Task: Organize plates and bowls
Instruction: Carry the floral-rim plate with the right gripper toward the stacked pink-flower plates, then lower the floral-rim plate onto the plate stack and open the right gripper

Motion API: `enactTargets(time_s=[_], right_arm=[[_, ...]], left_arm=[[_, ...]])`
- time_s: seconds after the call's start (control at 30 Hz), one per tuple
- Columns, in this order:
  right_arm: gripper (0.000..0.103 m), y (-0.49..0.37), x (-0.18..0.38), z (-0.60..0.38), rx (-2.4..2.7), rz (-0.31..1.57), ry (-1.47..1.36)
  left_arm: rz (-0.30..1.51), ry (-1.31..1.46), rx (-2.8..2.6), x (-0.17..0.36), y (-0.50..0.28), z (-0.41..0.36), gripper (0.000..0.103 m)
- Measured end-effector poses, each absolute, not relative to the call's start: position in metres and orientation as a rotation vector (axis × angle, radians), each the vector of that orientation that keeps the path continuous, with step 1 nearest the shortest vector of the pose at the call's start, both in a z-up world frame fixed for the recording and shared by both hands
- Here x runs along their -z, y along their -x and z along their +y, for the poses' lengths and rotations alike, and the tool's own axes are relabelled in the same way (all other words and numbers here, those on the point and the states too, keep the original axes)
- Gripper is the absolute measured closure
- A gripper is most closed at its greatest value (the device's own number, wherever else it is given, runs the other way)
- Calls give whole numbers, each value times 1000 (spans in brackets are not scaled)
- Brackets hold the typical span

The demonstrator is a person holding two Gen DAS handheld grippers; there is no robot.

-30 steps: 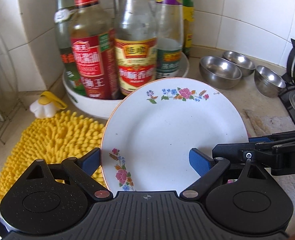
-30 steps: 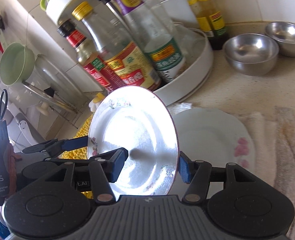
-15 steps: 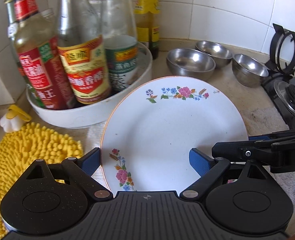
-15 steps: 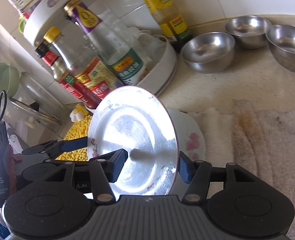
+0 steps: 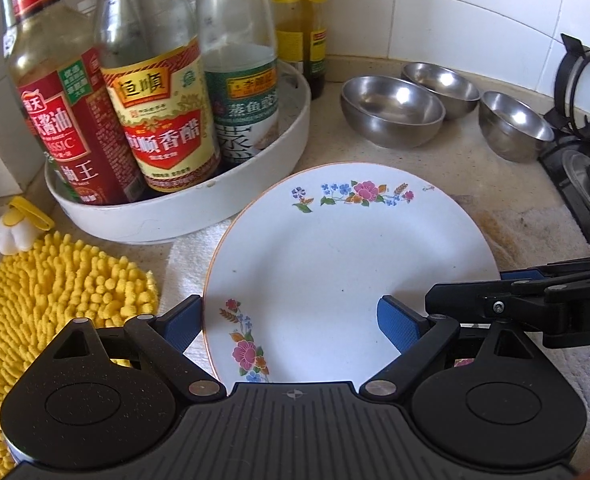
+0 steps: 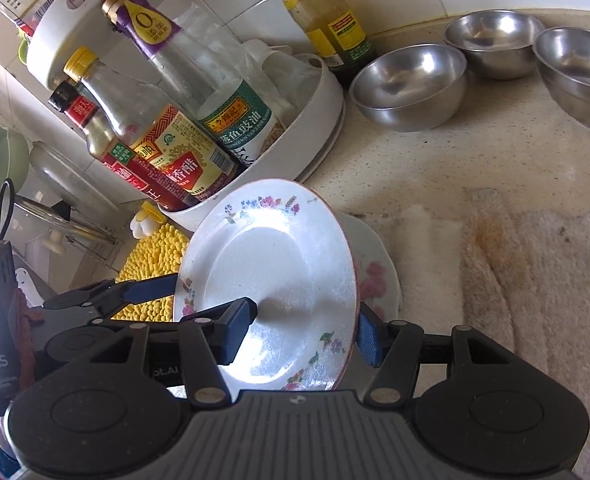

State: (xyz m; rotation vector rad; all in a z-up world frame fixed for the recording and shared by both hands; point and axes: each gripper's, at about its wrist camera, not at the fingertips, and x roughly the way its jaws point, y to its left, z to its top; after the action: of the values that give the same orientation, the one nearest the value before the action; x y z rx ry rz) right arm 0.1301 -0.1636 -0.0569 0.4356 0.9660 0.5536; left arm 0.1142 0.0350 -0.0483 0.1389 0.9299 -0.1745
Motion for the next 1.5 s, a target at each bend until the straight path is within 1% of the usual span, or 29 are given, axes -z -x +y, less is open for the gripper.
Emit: enactTargets(time_s=[0.23,0.3,0.43,0.63,0.77,1.13,1.43,1.5], right_arm=[[45,-142,61,-149,-560,971,-388],[45,-145,60,-151,-560,976,-388],[45,-142,55,-161,-540,965,-353],[45,-123,49,-175,-532,960,-316],[45,-115,43,-186,-508,919,-325],[44,-110,39,-200,-482,901,-343],[43,-107,38,-230,-432,878,-355],[41,-108,37,-238,-422,868,-355]], left_arm=[[953,-106,159,56,-123,47,9],[956,-103,171,57,-124,48,11],[936,-106,207,53,-124,46,9],[940,-122,279,51,-121,33,9],[935,-155,329,50,-116,18,8],[900,-191,320,39,-110,2,5],[864,-248,324,28,-114,-30,3],[853,-254,325,25,-115,-37,2]])
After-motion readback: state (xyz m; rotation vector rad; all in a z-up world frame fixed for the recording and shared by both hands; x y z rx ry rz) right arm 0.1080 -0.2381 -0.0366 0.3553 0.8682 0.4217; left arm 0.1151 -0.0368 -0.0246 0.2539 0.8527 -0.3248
